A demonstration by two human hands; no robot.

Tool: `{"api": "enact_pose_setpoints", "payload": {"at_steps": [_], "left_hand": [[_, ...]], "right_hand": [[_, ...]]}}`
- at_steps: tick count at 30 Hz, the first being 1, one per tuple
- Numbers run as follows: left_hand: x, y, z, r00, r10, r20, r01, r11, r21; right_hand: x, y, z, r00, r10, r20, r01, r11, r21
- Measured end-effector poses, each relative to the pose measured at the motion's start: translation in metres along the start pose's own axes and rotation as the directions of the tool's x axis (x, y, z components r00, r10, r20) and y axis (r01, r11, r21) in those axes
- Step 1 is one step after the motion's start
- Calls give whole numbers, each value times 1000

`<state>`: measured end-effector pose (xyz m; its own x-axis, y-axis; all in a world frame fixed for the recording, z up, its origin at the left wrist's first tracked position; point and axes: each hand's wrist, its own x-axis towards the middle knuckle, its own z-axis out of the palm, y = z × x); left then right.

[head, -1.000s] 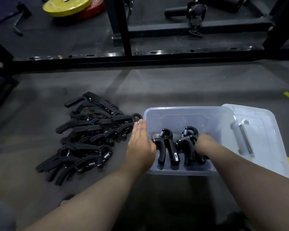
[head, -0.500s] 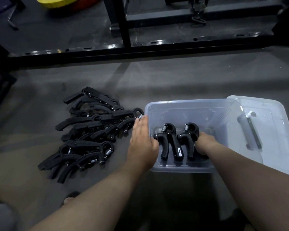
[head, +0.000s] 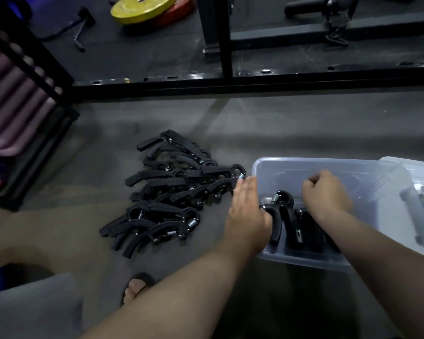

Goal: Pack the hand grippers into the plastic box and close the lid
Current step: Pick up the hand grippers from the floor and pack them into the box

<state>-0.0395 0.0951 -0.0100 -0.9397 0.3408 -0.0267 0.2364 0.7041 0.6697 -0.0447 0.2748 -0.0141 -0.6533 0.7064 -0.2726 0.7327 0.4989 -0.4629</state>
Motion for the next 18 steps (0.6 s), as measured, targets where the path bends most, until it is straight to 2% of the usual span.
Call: {"api": "enact_pose_setpoints", "payload": {"at_steps": [1,3,5,6,8,10,12,14,18], "left_hand": [[-1,0,-1,1000,5,4,-5,1000,1],[-1,-4,-1,1000,13,20,-13,1000,-27],[5,-13,-3,999,-4,38,8,992,-123],[9,-18,-6,999,-29,27,33,983,-183],[14,-32,-12,992,-118,-52,101,964,-248],[15,-51,-26,957,-241,-161,204,955,-216],[16,-76,-43,930,-292,-224,285,956,-65],[20,-102,-56,911,-347,-223,373,924,87],[31,-134,-75,811,-515,-277,569,805,169]], "right_hand": [[-10,-15,-1,993,-112,-31,115,989,90],[-28,-42,1,926,-353,-131,376,889,260],[-44,-62,11,808,-563,-173,588,759,279],[-48,-67,19,765,-632,-125,640,724,257],[-56,-71,36,723,-690,45,673,717,183],[-65,-66,51,702,-696,150,695,716,64],[-70,-61,59,700,-690,183,705,709,-23],[-72,-61,58,711,-679,181,694,720,-23],[-72,-63,56,727,-658,195,668,744,19]]}}
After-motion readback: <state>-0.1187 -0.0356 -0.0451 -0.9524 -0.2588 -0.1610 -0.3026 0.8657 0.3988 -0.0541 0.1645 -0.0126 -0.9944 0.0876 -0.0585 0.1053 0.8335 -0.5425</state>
